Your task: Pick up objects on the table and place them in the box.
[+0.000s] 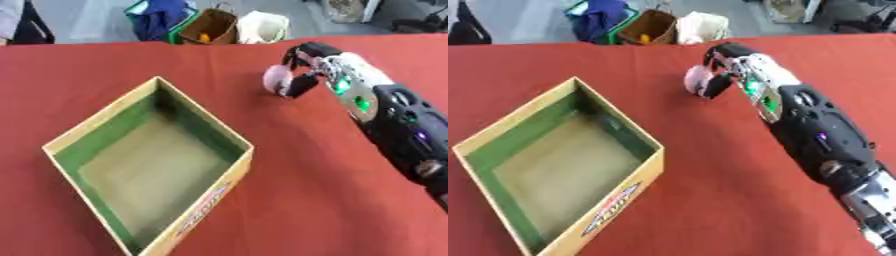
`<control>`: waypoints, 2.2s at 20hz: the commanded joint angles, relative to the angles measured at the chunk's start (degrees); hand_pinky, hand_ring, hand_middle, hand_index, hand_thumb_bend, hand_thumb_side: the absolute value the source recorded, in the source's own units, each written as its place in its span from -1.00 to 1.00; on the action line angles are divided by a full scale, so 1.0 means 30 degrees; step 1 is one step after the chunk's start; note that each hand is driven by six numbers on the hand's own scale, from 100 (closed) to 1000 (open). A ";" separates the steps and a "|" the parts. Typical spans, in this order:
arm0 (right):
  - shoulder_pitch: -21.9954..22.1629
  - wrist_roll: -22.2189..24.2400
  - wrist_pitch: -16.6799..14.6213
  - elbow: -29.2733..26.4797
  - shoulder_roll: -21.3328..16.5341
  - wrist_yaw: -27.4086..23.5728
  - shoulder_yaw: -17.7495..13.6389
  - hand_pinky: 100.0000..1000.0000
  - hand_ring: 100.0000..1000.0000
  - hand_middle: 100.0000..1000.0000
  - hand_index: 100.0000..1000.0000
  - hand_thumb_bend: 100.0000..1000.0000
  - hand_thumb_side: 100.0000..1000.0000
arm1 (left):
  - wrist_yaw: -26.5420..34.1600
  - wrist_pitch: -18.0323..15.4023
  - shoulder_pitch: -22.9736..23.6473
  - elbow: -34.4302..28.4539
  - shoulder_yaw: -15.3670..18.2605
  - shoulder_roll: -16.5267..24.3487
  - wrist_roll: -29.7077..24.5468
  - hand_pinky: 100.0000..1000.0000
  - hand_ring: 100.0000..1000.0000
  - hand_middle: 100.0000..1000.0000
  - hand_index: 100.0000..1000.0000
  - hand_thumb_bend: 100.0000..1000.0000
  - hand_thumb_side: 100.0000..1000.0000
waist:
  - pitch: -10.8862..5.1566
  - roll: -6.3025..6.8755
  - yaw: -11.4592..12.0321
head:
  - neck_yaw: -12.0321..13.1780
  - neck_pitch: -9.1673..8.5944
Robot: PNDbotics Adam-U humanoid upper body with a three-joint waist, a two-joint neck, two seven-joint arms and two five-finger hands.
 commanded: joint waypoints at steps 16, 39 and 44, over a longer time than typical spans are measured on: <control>-0.0236 -0.2443 0.0469 -0.2180 -0.0809 -0.1023 -0.0162 -0.46 -0.02 -0.46 -0.11 -1.00 -1.00 | -0.0018 -0.0031 -0.0226 -0.0421 0.0018 0.0300 0.0014 -0.32 -0.41 -0.56 -0.22 -1.00 0.58 | -0.0437 -0.0079 0.0052 | -0.0038 -0.0205; 0.0611 -0.4006 -0.1374 -1.5693 -0.3493 -0.7298 0.0194 -0.59 -0.07 -0.47 -0.11 -1.00 -1.00 | -0.0010 0.0002 -0.0276 -0.0421 -0.0001 0.0359 0.0045 -0.32 -0.41 -0.56 -0.22 -1.00 0.58 | -0.0495 -0.0111 -0.0162 | 0.0217 -0.0176; 0.0181 -0.3179 -0.2045 -1.5693 -0.2611 -0.7534 0.1432 -0.60 -0.07 -0.48 -0.11 -1.00 -1.00 | 0.0016 0.0010 -0.0275 -0.0421 -0.0037 0.0334 0.0011 -0.32 -0.41 -0.56 -0.22 -1.00 0.57 | -0.0528 -0.0129 -0.0103 | 0.0142 -0.0127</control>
